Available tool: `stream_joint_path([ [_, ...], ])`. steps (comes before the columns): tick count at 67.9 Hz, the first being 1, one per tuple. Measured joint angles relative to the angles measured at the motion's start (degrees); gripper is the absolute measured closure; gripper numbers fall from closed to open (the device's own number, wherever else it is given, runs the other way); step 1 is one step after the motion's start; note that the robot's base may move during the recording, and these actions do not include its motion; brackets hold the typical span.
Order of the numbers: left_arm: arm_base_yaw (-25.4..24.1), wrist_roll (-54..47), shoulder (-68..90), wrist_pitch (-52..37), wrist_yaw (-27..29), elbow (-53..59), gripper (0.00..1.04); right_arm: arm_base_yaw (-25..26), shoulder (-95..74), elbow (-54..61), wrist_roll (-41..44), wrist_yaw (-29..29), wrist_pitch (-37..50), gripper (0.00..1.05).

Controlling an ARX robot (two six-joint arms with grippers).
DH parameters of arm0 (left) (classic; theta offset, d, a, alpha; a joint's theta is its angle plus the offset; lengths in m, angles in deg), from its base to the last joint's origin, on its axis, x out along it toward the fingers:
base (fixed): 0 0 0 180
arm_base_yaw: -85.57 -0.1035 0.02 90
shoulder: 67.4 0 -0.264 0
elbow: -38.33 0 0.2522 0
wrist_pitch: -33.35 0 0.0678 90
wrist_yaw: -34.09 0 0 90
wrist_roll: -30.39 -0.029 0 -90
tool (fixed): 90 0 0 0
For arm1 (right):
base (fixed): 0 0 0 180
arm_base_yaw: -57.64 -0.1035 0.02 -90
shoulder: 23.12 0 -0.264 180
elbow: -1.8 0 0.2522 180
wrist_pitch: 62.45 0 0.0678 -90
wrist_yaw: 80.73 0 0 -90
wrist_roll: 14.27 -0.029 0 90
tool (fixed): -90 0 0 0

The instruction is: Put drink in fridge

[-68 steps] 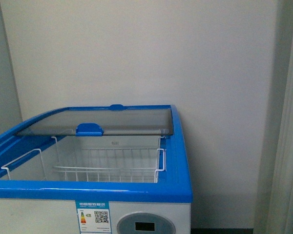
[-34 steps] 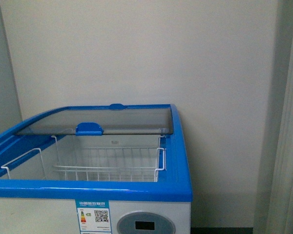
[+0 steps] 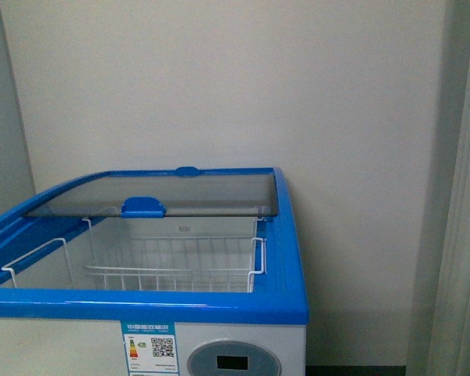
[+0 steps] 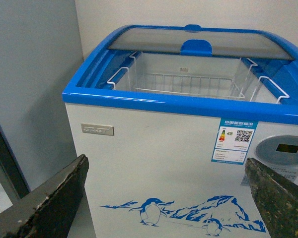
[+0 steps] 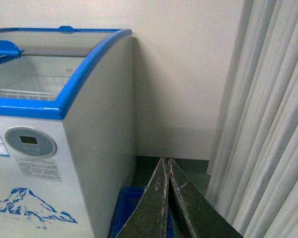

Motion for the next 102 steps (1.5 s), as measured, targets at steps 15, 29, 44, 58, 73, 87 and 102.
stream_joint_path([
  [15, 0.0, 0.0, 0.0, 0.0, 0.0, 0.0, 0.08, 0.0, 0.0, 0.0, 0.02, 0.0, 0.0, 0.77],
  [29, 0.0, 0.0, 0.0, 0.0, 0.0, 0.0, 0.08, 0.02, 0.0, 0.0, 0.02, 0.0, 0.0, 0.44],
  [44, 0.0, 0.0, 0.0, 0.0, 0.0, 0.0, 0.08, 0.02, 0.0, 0.0, 0.0, 0.0, 0.0, 0.08],
  [58, 0.0, 0.0, 0.0, 0.0, 0.0, 0.0, 0.08, 0.02, 0.0, 0.0, -0.02, 0.0, 0.0, 0.07],
  [73, 0.0, 0.0, 0.0, 0.0, 0.0, 0.0, 0.08, 0.02, 0.0, 0.0, -0.04, 0.0, 0.0, 0.07],
  [87, 0.0, 0.0, 0.0, 0.0, 0.0, 0.0, 0.08, 0.02, 0.0, 0.0, -0.04, 0.0, 0.0, 0.07],
  [102, 0.0, 0.0, 0.0, 0.0, 0.0, 0.0, 0.08, 0.04, 0.0, 0.0, -0.04, 0.0, 0.0, 0.07],
])
